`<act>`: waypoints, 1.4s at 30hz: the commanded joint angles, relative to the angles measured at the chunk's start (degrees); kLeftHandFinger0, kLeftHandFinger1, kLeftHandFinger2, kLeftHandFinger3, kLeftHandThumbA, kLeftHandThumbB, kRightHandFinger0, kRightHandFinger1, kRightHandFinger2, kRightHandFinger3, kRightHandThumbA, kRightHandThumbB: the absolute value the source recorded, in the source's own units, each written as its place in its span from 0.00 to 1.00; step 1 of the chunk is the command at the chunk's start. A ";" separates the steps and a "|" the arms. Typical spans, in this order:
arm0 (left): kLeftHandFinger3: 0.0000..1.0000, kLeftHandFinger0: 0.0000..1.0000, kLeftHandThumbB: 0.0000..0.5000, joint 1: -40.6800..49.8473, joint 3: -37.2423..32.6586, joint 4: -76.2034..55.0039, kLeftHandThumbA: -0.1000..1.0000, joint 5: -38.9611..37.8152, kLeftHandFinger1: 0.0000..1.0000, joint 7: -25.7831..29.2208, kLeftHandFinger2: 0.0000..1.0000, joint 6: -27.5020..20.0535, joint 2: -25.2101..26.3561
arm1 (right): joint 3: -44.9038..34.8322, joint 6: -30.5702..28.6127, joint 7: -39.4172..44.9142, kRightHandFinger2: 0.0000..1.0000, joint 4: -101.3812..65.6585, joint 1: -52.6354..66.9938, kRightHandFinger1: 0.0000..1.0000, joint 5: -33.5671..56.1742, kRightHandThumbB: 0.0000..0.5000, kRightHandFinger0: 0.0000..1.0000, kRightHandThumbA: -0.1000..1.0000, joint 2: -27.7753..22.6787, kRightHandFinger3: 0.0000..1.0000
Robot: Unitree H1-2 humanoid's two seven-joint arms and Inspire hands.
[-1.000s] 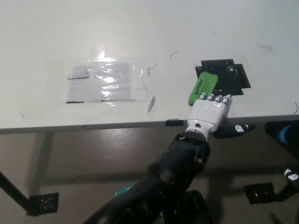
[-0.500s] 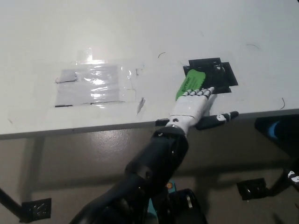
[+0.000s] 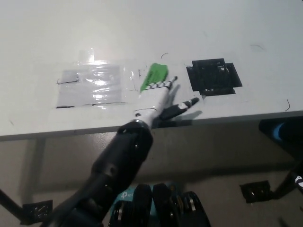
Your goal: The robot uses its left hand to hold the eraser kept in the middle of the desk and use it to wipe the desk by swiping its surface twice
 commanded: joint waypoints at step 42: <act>1.00 1.00 0.94 27.32 9.07 -6.26 1.00 -9.53 1.00 -11.64 1.00 11.75 20.17 | -1.74 -6.14 0.41 1.00 -0.92 1.80 1.00 0.78 0.00 1.00 1.00 -2.45 1.00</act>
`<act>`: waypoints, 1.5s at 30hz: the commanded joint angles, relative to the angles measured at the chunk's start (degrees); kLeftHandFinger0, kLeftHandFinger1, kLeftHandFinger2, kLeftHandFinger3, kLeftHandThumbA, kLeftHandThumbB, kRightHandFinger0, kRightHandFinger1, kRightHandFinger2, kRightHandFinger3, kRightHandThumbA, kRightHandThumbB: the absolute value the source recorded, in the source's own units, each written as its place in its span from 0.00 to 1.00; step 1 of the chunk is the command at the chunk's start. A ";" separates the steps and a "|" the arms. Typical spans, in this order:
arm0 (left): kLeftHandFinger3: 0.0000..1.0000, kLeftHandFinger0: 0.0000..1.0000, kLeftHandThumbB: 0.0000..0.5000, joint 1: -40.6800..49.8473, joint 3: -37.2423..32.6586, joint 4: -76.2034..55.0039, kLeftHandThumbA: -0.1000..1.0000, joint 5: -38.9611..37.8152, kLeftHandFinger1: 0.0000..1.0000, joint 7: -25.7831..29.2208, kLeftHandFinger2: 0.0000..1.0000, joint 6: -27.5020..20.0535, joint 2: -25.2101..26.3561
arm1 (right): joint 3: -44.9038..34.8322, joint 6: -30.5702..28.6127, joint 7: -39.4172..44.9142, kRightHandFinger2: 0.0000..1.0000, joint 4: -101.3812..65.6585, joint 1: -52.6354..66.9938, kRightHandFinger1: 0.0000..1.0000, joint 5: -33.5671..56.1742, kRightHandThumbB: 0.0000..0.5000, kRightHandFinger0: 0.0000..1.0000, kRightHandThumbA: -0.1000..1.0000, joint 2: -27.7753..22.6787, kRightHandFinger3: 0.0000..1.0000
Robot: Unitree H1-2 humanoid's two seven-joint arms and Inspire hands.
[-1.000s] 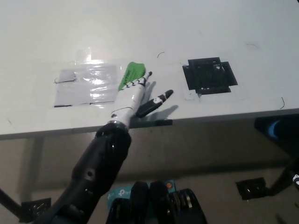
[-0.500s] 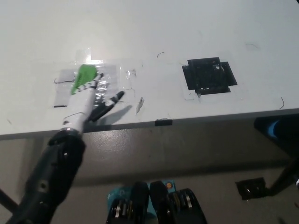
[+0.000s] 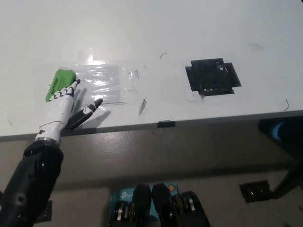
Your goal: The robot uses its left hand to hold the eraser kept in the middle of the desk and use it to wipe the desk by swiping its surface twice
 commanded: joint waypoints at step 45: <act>1.00 1.00 0.63 19.98 -0.24 -54.89 1.00 1.40 1.00 -12.07 1.00 11.19 2.03 | -0.69 -4.48 2.04 1.00 -1.53 1.45 1.00 2.02 0.18 1.00 1.00 -2.90 1.00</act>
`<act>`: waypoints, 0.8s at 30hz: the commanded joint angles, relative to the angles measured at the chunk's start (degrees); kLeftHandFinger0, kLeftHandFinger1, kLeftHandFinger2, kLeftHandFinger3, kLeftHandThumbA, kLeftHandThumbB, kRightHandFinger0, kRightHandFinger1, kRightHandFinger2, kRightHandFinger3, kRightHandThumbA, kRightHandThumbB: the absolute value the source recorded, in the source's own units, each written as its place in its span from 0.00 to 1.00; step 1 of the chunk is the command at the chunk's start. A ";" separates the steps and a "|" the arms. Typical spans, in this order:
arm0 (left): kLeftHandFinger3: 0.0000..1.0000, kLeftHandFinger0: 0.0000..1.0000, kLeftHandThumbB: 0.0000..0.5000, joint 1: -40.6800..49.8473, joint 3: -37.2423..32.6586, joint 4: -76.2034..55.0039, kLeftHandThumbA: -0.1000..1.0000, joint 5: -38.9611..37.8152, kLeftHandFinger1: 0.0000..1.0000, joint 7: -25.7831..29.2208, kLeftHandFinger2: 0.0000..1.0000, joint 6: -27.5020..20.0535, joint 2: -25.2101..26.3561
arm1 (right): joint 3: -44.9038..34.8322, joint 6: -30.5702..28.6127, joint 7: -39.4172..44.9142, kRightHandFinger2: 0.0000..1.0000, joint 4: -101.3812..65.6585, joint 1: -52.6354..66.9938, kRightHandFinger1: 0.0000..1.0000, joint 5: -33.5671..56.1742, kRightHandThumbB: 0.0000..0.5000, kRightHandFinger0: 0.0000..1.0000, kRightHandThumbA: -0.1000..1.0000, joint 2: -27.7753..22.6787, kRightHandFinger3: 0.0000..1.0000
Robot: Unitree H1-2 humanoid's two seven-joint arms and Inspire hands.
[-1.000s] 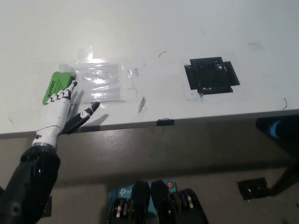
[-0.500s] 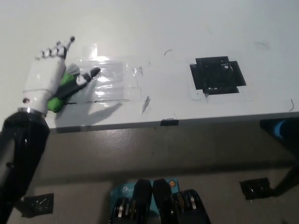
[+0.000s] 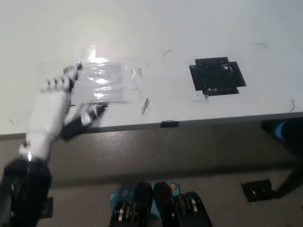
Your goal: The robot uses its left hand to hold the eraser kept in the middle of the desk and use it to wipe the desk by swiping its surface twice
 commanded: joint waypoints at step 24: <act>1.00 1.00 0.44 17.93 6.65 14.28 1.00 -21.09 1.00 -0.86 1.00 -4.70 -17.45 | -1.04 -1.39 2.43 1.00 -2.02 0.56 1.00 3.58 0.15 1.00 1.00 -1.00 1.00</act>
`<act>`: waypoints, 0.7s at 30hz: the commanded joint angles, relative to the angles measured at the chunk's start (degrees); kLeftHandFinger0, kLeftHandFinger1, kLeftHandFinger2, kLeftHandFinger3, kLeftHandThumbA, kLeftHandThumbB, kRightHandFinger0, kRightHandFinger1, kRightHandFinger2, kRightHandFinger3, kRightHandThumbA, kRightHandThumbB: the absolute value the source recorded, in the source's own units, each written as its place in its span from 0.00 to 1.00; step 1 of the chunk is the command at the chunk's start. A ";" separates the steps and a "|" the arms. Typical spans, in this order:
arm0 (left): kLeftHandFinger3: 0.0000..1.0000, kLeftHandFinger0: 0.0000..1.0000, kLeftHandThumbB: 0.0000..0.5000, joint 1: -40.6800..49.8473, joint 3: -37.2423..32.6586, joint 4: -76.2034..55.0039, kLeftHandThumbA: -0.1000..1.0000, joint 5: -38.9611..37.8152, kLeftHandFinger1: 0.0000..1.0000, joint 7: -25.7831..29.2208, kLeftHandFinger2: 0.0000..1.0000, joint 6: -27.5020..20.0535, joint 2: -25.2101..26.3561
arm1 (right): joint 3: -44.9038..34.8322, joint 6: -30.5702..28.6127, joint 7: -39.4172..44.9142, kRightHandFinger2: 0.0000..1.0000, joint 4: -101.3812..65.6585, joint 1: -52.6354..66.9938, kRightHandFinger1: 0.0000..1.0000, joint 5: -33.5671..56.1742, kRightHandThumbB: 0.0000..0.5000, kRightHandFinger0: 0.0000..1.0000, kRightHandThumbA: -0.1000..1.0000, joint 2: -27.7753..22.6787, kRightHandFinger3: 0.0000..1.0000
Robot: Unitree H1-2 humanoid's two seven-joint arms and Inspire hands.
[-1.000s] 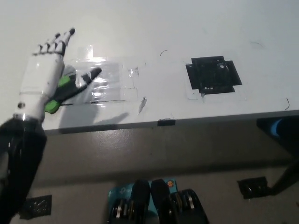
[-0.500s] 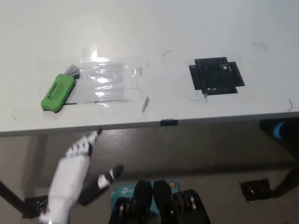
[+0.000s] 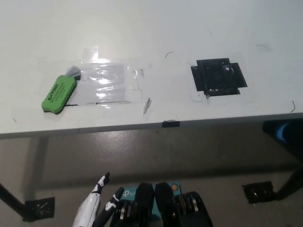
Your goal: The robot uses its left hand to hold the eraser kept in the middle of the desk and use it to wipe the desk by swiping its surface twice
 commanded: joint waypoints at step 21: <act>1.00 1.00 0.63 -5.05 12.07 0.76 1.00 -19.41 1.00 -2.65 1.00 10.90 -7.20 | -1.51 -0.96 0.78 1.00 -1.41 0.42 1.00 2.68 0.12 1.00 1.00 -0.86 1.00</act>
